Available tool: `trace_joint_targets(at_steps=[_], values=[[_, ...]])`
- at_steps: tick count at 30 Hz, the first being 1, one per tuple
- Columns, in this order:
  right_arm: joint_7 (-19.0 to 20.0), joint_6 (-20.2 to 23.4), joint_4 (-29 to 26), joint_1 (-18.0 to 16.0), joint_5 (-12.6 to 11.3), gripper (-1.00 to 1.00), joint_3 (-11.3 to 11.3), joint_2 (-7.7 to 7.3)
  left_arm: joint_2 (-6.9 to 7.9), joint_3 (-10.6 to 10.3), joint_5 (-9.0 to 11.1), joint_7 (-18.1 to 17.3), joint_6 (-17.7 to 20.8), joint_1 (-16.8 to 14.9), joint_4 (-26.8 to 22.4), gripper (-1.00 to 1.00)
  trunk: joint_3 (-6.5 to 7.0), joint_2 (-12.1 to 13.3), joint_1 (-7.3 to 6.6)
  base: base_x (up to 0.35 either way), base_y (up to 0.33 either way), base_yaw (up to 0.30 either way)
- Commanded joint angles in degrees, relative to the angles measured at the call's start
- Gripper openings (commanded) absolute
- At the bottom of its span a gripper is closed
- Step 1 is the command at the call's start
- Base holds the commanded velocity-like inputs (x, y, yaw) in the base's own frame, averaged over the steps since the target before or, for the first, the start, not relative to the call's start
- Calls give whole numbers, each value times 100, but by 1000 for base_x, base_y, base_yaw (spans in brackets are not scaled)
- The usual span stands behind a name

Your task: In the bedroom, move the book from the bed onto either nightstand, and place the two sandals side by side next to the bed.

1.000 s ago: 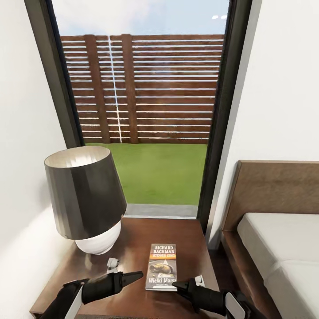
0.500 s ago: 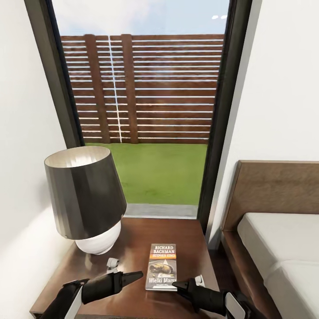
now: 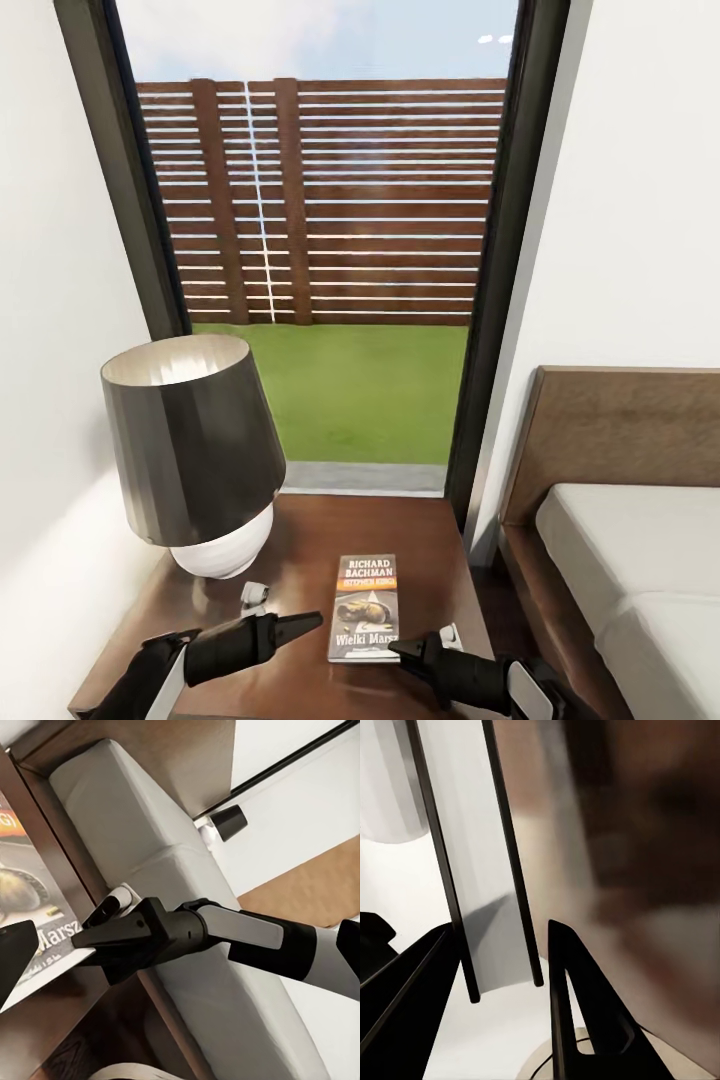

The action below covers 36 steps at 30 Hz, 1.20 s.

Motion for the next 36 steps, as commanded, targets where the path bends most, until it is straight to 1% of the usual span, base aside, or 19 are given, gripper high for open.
trace_joint_targets(at_steps=[1, 17, 18, 36], values=[[8, 28, -1, -3, -11, -100, -4, -1, 1, 1, 11, -16, 60, -2, 0, 100, -6, -2, -1, 0, 0, 0], [8, 28, -6, -3, -11, -100, -4, 2, 1, 2, 11, -16, 60, -2, 2, 100, -6, -2, -1, 0, 0, 0], [8, 28, -6, -3, -11, 100, -4, 1, 1, 2, 12, -16, 60, -2, 2, 100, -6, -2, -1, 0, 0, 0], [4, 28, -10, -3, -11, 100, -4, 6, 1, 2, 4, -7, 60, -3, 2, 100, -6, -2, -1, 0, 0, 0]])
